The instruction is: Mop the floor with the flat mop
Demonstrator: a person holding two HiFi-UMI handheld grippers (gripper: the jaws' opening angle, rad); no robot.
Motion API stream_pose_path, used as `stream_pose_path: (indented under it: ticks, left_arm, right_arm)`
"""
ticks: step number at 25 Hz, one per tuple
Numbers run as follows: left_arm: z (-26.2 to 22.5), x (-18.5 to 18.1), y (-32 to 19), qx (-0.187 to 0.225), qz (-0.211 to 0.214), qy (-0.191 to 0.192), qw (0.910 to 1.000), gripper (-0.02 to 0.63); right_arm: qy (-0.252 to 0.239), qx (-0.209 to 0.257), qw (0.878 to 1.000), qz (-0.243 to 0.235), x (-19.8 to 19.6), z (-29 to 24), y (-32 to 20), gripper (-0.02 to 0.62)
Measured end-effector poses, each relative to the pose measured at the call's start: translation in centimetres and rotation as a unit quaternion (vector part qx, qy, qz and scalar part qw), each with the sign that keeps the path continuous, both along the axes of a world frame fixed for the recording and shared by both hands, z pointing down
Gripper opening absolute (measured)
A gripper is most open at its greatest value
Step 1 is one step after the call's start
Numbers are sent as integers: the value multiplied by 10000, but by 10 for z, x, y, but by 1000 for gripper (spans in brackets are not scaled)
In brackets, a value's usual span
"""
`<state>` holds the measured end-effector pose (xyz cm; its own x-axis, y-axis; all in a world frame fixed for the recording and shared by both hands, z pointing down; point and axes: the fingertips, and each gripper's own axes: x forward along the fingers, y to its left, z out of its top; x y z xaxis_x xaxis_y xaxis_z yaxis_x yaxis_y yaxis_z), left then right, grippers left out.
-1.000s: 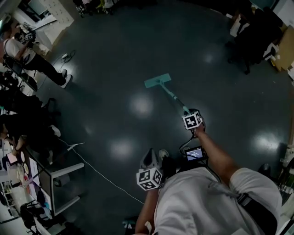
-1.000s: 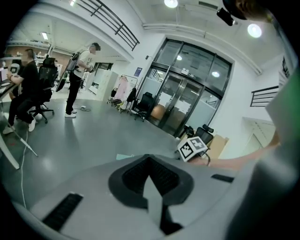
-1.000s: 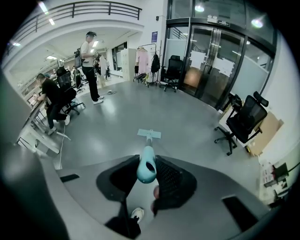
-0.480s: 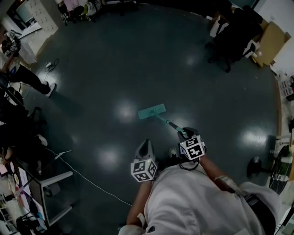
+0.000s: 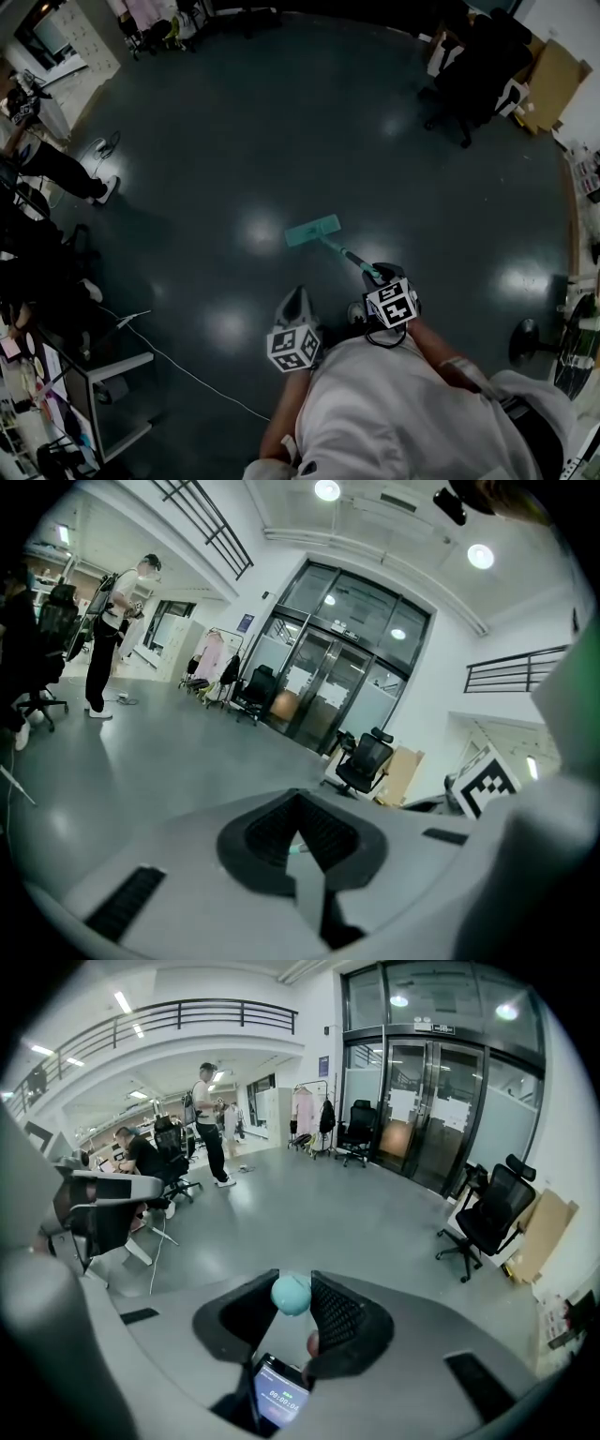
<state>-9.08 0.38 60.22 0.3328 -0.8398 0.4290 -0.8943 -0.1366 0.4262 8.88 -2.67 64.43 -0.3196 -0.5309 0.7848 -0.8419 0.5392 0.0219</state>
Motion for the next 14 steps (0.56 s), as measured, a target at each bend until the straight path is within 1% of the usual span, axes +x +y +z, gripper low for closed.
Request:
stream_pose_path:
  ticks: [3,7,14]
  left_arm:
    - [0,-3,0,-6,-19,5,10000,0]
    - [-1,-5,-1,9,-7,-2,10000,2]
    - [-2,-3,-1,-9,39,-4,10000,0]
  right_arm:
    - [-63,-25,10000,-13,-6,-3,0,110]
    - [-13,8,10000,-36,-6,1,0,110]
    - [-71,26,9999,-70,-7,-1,1,110]
